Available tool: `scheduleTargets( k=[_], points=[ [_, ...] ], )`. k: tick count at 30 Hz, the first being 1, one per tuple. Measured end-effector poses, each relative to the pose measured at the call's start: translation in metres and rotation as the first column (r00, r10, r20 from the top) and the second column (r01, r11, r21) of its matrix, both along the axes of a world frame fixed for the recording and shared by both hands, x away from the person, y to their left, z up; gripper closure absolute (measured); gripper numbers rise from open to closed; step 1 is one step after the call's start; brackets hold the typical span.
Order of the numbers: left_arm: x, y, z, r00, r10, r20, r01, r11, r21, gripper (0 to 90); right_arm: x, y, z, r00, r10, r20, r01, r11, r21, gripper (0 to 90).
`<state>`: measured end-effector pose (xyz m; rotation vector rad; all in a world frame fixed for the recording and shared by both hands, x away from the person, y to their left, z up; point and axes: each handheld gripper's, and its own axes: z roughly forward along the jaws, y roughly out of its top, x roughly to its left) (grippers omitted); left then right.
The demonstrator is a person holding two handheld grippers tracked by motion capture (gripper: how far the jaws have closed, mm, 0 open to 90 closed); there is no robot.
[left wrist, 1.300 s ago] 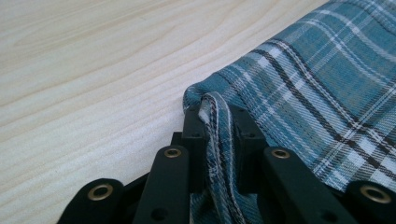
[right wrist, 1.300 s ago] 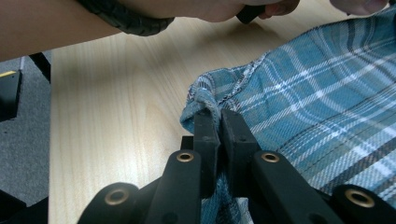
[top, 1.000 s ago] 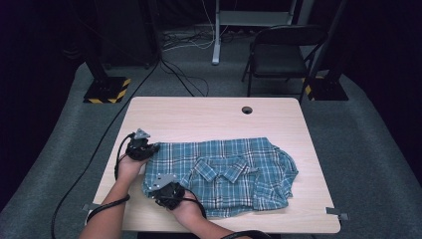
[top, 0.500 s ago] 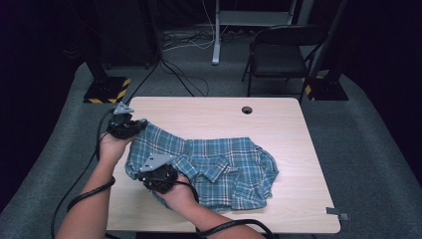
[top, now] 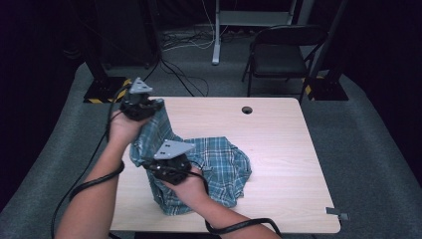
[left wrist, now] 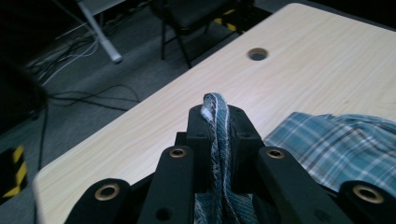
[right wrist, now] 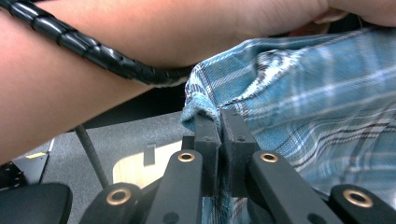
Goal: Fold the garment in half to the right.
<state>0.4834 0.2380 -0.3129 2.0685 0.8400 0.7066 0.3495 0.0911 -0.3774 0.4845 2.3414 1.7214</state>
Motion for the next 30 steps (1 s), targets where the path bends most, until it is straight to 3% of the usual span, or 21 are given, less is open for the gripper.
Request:
scheduleTargets(
  k=[3,6,14,18,21,26,30],
  points=[
    [0.005,-0.029,-0.008,0.9993,-0.036,-0.009,0.036,0.9993,0.008,81.3,0.000,-0.024,-0.005,0.9996,-0.025,-0.010,0.025,1.000,0.002,86.4],
    [0.012,-0.048,-0.015,0.9976,-0.060,-0.034,0.059,0.9980,-0.023,81.3,0.000,-0.045,-0.010,0.9985,-0.053,-0.014,0.053,0.999,-0.003,86.4],
    [0.028,-0.080,-0.030,0.9859,-0.098,-0.136,0.086,0.9923,-0.089,81.3,-0.005,-0.087,-0.024,0.9941,-0.108,-0.014,0.107,0.994,-0.030,86.4],
    [0.033,-0.092,-0.038,0.9836,-0.091,-0.156,0.078,0.9931,-0.088,81.3,-0.006,-0.108,-0.033,0.9906,-0.135,-0.022,0.135,0.990,-0.031,86.4],
    [0.035,-0.102,-0.044,0.9819,-0.093,-0.165,0.078,0.9927,-0.092,81.3,-0.009,-0.120,-0.037,0.9886,-0.149,0.018,0.150,0.987,-0.051,86.3],
    [0.036,-0.123,-0.056,0.9767,-0.108,-0.185,0.093,0.9915,-0.091,81.3,-0.011,-0.138,-0.044,0.9870,-0.160,-0.002,0.160,0.986,-0.055,86.2],
    [0.036,-0.145,-0.068,0.9712,-0.132,-0.198,0.121,0.9904,-0.068,81.2,-0.016,-0.152,-0.054,0.9830,-0.184,-0.007,0.183,0.981,-0.070,85.7]
  ],
)
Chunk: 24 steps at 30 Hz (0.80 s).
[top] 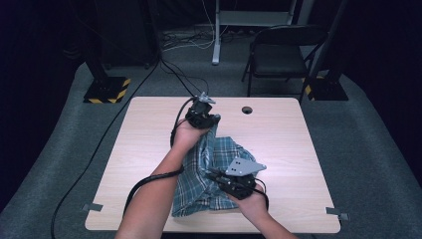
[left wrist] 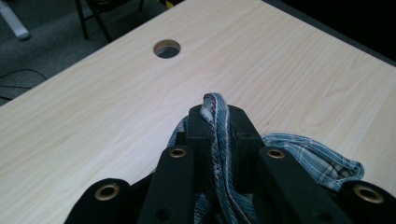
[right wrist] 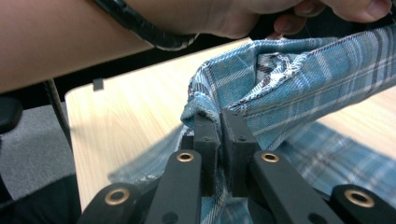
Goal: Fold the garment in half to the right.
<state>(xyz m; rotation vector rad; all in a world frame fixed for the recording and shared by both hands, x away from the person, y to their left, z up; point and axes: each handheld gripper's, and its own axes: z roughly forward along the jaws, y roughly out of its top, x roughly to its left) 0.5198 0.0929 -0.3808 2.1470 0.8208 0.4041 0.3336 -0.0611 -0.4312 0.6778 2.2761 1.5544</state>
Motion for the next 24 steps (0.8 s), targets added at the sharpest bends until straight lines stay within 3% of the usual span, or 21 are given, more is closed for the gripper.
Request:
scheduleTargets(
  k=[7,9,10,12,13,14,16,18,19,21,24],
  points=[
    [0.011,-0.034,-0.035,0.9990,-0.002,-0.045,0.003,0.9998,0.021,81.1,0.002,-0.033,-0.029,0.9932,-0.082,-0.082,0.081,0.997,-0.018,83.5],
    [0.012,-0.040,-0.042,0.9987,-0.024,-0.046,0.024,0.9996,0.016,78.9,0.002,-0.038,-0.033,0.9909,-0.097,-0.093,0.096,0.995,-0.020,80.6],
    [0.012,-0.041,-0.044,0.9983,-0.036,-0.045,0.037,0.9992,0.015,75.2,0.001,-0.042,-0.035,0.9900,-0.107,-0.092,0.106,0.994,-0.021,79.0],
    [0.013,-0.041,-0.044,0.9980,-0.043,-0.047,0.043,0.9991,0.006,56.9,0.000,-0.045,-0.035,0.9892,-0.119,-0.086,0.117,0.993,-0.027,75.7],
    [0.013,-0.039,-0.043,0.9974,-0.050,-0.052,0.049,0.9987,-0.014,56.9,0.000,-0.047,-0.035,0.9883,-0.130,-0.080,0.127,0.991,-0.033,72.3],
    [0.012,-0.037,-0.041,0.9977,-0.049,-0.046,0.049,0.9987,-0.014,42.5,-0.001,-0.053,-0.035,0.9861,-0.149,-0.075,0.146,0.989,-0.038,69.8],
    [0.009,-0.029,-0.036,0.9991,-0.040,-0.014,0.040,0.9992,-0.002,29.4,-0.004,-0.064,-0.033,0.9808,-0.186,-0.057,0.185,0.982,-0.034,66.6],
    [0.002,-0.011,-0.025,0.9996,-0.017,0.024,0.017,0.9998,-0.005,25.6,-0.006,-0.071,-0.029,0.9789,-0.199,-0.046,0.199,0.980,-0.012,65.5],
    [0.002,-0.011,-0.025,0.9996,-0.017,0.024,0.017,0.9998,-0.005,24.8,-0.006,-0.071,-0.029,0.9789,-0.199,-0.046,0.199,0.980,-0.012,65.5],
    [-0.006,0.007,-0.021,0.9988,0.001,0.049,-0.001,0.9999,-0.011,24.6,-0.009,-0.074,-0.023,0.9778,-0.208,-0.022,0.209,0.978,0.009,63.9],
    [-0.016,0.033,-0.027,0.9983,0.036,0.045,-0.037,0.9991,0.022,23.4,-0.011,-0.073,-0.014,0.9784,-0.206,0.017,0.206,0.978,0.027,61.8]
  ],
)
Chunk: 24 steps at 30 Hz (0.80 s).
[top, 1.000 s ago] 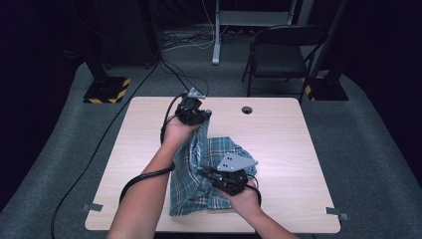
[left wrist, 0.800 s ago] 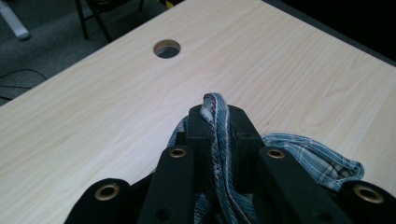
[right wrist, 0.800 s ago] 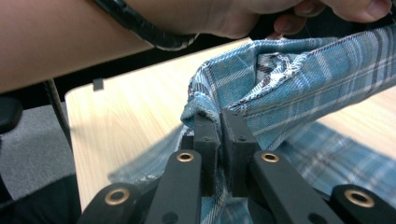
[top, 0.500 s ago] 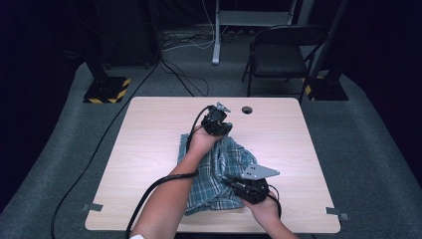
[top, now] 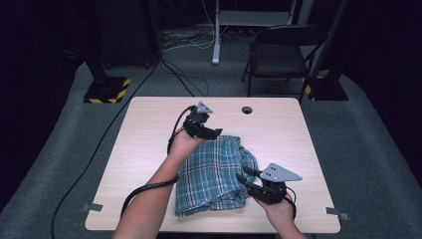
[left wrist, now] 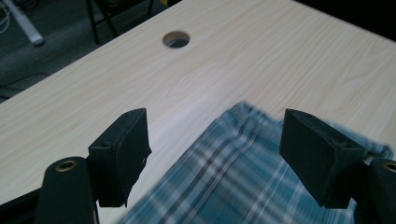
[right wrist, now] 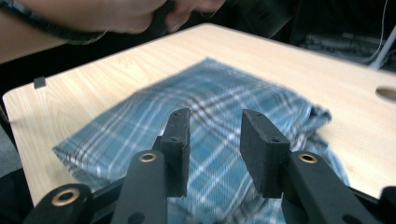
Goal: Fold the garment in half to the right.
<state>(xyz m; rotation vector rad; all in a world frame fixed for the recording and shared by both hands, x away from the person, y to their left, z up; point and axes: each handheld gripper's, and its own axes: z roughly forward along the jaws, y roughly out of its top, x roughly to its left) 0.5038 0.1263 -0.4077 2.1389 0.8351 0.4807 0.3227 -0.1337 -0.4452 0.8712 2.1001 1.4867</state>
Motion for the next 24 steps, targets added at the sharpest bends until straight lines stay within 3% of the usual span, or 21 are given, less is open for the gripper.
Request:
scheduleTargets(
  k=[1,3,4,7,11,15,19,24],
  points=[
    [0.000,0.000,0.000,1.0000,0.000,0.000,0.000,1.0000,0.000,23.4,0.000,0.000,0.000,1.0000,0.000,0.000,0.000,1.000,0.000,61.8],
    [-0.007,0.017,-0.012,0.9994,0.003,-0.034,-0.003,1.0000,0.006,23.4,0.006,0.010,0.007,0.9995,0.016,0.026,-0.016,1.000,-0.003,58.4],
    [-0.012,0.026,-0.021,0.9977,-0.023,-0.064,0.021,0.9996,-0.017,23.3,0.007,0.011,0.007,0.9995,0.018,0.028,-0.018,1.000,-0.001,58.0],
    [-0.020,0.035,-0.038,0.9931,-0.070,-0.095,0.067,0.9972,-0.033,22.9,0.013,0.018,0.008,0.9990,0.026,0.037,-0.025,1.000,-0.008,55.0],
    [-0.026,0.034,-0.063,0.9870,-0.090,-0.133,0.089,0.9959,-0.012,21.8,0.022,0.027,0.005,0.9988,0.032,0.037,-0.031,0.999,-0.032,51.6],
    [-0.026,0.027,-0.083,0.9850,-0.059,-0.162,0.064,0.9977,0.021,21.8,0.028,0.033,0.002,0.9985,0.045,0.030,-0.044,0.999,-0.030,50.4],
    [-0.027,0.017,-0.092,0.9863,-0.052,-0.156,0.064,0.9952,0.074,22.4,0.030,0.034,-0.004,0.9984,0.054,0.018,-0.053,0.998,-0.036,50.0],
    [-0.025,0.013,-0.090,0.9849,-0.045,-0.167,0.061,0.9939,0.092,21.6,0.029,0.031,-0.006,0.9990,0.044,0.012,-0.043,0.999,-0.030,48.6]
  ],
)
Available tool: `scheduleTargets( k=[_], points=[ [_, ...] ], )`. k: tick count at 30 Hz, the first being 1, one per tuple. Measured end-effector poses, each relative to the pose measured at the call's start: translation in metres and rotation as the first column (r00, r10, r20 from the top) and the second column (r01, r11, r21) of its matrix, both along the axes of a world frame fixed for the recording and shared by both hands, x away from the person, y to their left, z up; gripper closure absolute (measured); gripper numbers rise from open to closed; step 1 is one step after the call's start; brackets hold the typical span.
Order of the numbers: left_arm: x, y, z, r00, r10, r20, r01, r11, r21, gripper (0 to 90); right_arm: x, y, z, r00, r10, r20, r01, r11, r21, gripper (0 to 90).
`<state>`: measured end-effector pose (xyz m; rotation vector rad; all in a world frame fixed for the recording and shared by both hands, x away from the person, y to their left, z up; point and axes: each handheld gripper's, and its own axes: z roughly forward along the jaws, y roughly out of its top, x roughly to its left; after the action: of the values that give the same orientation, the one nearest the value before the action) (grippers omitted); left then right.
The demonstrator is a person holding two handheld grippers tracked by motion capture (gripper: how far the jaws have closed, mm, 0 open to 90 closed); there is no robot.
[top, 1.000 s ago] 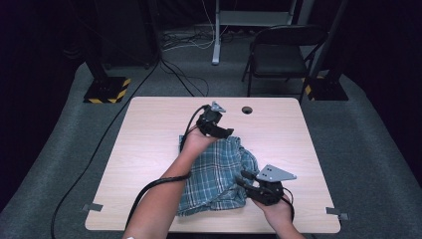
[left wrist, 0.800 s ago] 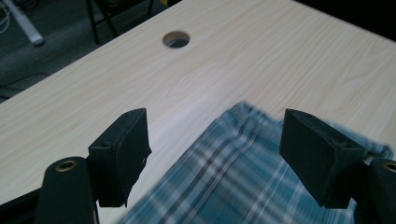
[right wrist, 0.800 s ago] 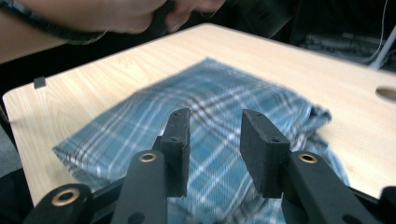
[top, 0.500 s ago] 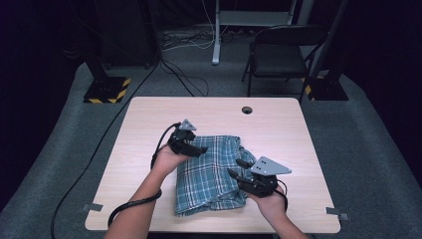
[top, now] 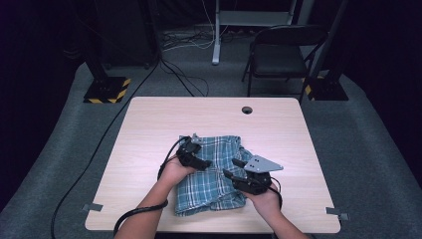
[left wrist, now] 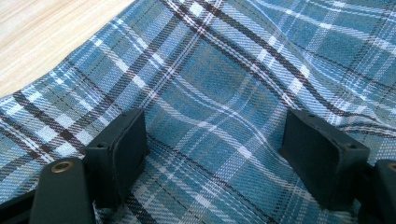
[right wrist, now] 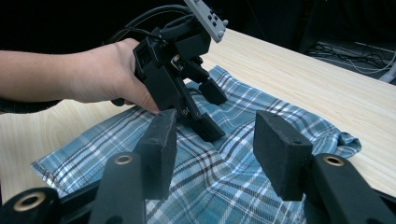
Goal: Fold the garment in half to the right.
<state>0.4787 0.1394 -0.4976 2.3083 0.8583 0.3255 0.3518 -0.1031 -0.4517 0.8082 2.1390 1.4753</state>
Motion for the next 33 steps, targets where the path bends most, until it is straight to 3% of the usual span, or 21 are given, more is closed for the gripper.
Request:
scheduleTargets(
  k=[5,9,11,16,19,21,24,28,33],
  points=[
    [-0.005,0.006,0.022,0.9993,0.001,0.038,-0.001,1.0000,0.005,17.4,0.001,-0.002,0.002,0.9999,-0.008,-0.007,0.008,1.000,-0.017,39.4],
    [-0.016,0.020,0.037,0.9973,-0.007,0.074,0.010,0.9992,-0.040,15.5,0.002,-0.001,0.000,0.9999,-0.007,-0.014,0.006,0.999,-0.036,34.1],
    [-0.019,0.025,0.035,0.9984,-0.008,0.055,0.012,0.9976,-0.068,15.0,0.004,0.002,-0.003,0.9996,-0.006,-0.029,0.004,0.999,-0.046,32.7],
    [-0.022,0.020,0.013,0.9990,-0.038,0.025,0.040,0.9972,-0.063,15.0,0.008,0.010,-0.009,0.9978,0.001,-0.067,-0.005,0.998,-0.063,29.8],
    [-0.026,0.013,0.000,0.9972,-0.056,0.049,0.057,0.9983,-0.013,15.0,0.010,0.015,-0.013,0.9972,0.001,-0.075,-0.006,0.998,-0.068,29.2],
    [-0.027,0.010,-0.004,0.9966,-0.062,0.053,0.063,0.9979,-0.016,15.2,0.010,0.016,-0.017,0.9969,0.000,-0.079,-0.005,0.998,-0.067,29.0],
    [-0.028,0.007,-0.005,0.9960,-0.077,0.045,0.079,0.9965,-0.028,15.7,0.008,0.016,-0.024,0.9953,-0.002,-0.096,-0.004,0.998,-0.069,28.4],
    [-0.029,0.005,0.002,0.9948,-0.086,0.054,0.086,0.9962,-0.005,15.0,0.006,0.014,-0.032,0.9934,-0.009,-0.115,0.000,0.997,-0.082,27.3],
    [-0.034,0.012,0.016,0.9939,-0.091,0.063,0.094,0.9944,-0.049,14.8,0.006,0.014,-0.034,0.9944,-0.013,-0.105,0.002,0.995,-0.103,26.6]
  ],
)
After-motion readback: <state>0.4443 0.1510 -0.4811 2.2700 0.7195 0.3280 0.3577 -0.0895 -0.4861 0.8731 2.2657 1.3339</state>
